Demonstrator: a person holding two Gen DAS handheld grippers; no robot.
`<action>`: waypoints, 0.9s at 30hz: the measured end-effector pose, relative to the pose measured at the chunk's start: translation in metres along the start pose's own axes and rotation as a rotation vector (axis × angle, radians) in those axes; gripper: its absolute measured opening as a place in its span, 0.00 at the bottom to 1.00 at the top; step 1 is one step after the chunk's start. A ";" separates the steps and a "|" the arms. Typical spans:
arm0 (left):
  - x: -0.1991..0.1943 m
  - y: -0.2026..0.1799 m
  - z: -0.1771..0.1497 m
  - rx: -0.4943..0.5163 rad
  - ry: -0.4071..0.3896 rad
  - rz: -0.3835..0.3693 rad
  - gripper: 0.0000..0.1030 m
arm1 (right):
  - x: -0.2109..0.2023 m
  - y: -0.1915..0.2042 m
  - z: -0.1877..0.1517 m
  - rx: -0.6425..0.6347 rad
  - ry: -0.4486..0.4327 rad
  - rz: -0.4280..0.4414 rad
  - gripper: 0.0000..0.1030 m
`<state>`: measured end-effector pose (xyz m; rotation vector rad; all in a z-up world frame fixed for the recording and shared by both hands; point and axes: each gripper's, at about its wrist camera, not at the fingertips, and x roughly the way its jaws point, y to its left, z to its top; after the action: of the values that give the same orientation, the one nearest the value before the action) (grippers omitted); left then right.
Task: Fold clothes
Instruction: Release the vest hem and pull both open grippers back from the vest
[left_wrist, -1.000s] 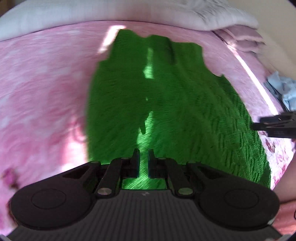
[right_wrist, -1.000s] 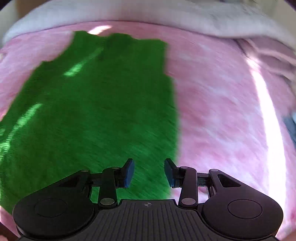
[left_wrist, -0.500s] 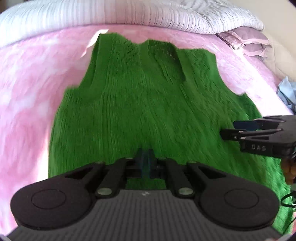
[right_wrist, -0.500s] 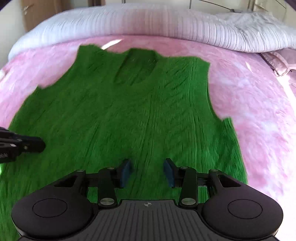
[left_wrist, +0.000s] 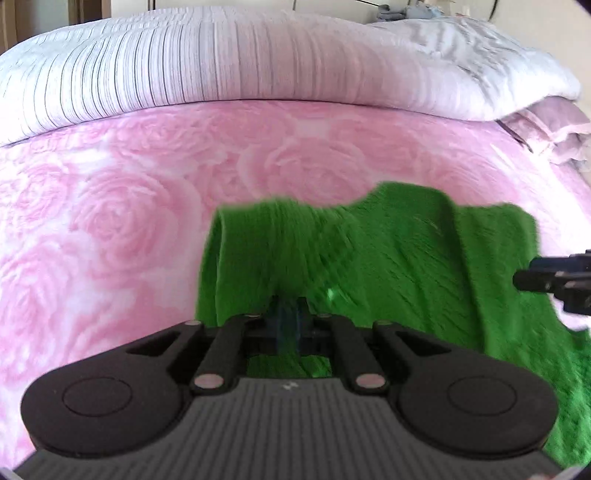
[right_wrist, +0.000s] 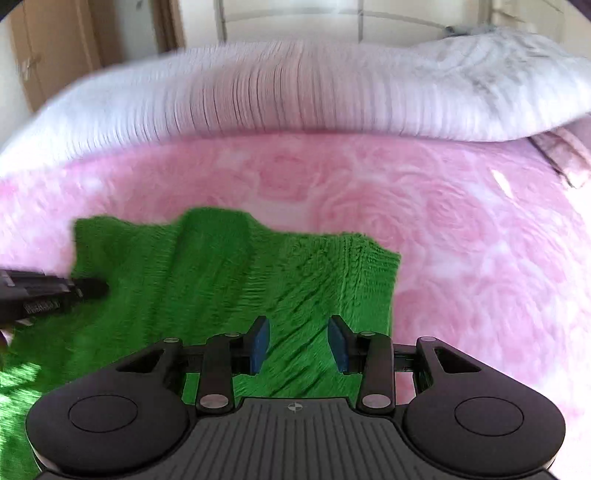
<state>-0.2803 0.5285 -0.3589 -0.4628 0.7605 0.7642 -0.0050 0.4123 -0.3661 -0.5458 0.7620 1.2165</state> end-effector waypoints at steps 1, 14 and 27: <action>0.006 0.003 0.005 -0.005 -0.008 0.007 0.04 | 0.012 -0.003 0.004 -0.023 0.015 -0.011 0.38; 0.010 0.008 0.043 -0.035 -0.047 -0.060 0.04 | 0.016 -0.035 0.040 0.117 -0.043 0.012 0.38; -0.023 0.030 0.029 -0.160 -0.054 -0.045 0.10 | -0.003 -0.045 0.032 0.175 0.000 0.039 0.39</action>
<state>-0.3013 0.5555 -0.3256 -0.5991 0.6389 0.7960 0.0452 0.4217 -0.3442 -0.3884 0.8735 1.1725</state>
